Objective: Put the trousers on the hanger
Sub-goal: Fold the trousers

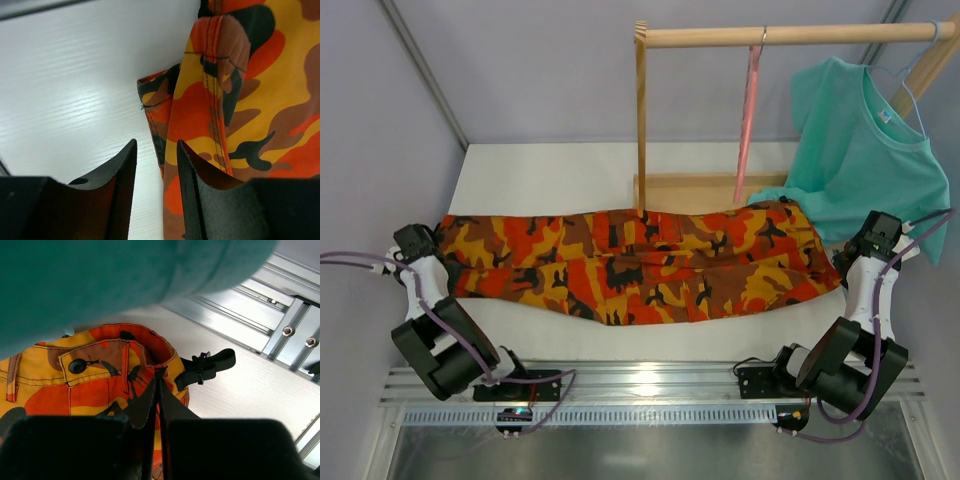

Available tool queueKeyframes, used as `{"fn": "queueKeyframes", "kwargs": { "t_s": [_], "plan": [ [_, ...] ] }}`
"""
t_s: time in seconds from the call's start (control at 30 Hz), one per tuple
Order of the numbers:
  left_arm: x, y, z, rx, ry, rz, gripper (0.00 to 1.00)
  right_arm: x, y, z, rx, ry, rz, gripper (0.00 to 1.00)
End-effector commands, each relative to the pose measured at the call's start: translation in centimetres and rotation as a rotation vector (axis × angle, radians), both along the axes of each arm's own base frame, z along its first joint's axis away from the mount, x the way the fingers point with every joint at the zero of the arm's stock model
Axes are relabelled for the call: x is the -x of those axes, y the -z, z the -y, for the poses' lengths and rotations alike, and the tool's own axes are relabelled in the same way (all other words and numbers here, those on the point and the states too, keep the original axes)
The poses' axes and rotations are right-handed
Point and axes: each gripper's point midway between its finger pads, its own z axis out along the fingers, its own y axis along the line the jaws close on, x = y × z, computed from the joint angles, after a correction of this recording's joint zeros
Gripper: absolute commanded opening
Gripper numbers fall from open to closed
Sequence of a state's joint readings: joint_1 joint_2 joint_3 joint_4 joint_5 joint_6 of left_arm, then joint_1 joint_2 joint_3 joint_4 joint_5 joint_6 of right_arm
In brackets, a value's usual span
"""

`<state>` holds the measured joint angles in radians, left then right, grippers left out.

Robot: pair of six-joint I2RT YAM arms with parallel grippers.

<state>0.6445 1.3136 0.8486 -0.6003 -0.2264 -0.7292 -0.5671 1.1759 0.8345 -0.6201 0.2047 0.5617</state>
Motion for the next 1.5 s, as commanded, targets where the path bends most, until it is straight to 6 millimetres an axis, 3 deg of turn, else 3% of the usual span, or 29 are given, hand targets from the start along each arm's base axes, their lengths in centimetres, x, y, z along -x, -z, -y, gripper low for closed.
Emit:
{"fn": "queueKeyframes", "kwargs": {
  "t_s": [0.0,0.13,0.43,0.73,1.0,1.17,1.27,1.47],
  "plan": [
    [-1.2,1.8,0.3,0.062,-0.012,0.042,0.37,-1.1,-1.3,0.3,0.018,-0.013,0.068,0.04],
    [-2.2,3.1,-0.5,0.074,-0.008,0.024,0.38,-1.4,-1.9,0.4,0.033,-0.038,0.081,0.04],
    [-1.3,4.6,-0.9,0.070,-0.055,-0.008,0.41,-1.2,-2.5,0.8,0.063,-0.037,0.079,0.04],
    [0.4,1.7,-2.4,-0.045,-0.117,-0.001,0.38,-1.7,-2.3,0.7,0.052,-0.045,0.085,0.04],
    [1.1,4.3,-2.2,0.070,-0.154,-0.016,0.32,-2.0,-2.6,0.7,0.050,-0.057,0.087,0.04],
    [0.4,4.5,-2.5,0.081,-0.152,0.003,0.32,-1.8,-2.4,0.7,0.050,-0.053,0.079,0.04],
    [-0.6,4.6,-2.7,0.091,-0.141,0.042,0.38,-1.8,-2.4,0.7,0.049,-0.057,0.082,0.04],
    [-0.9,4.1,-2.5,0.080,-0.135,0.080,0.41,-1.8,-2.6,0.7,0.052,-0.055,0.083,0.04]
  ]
}}
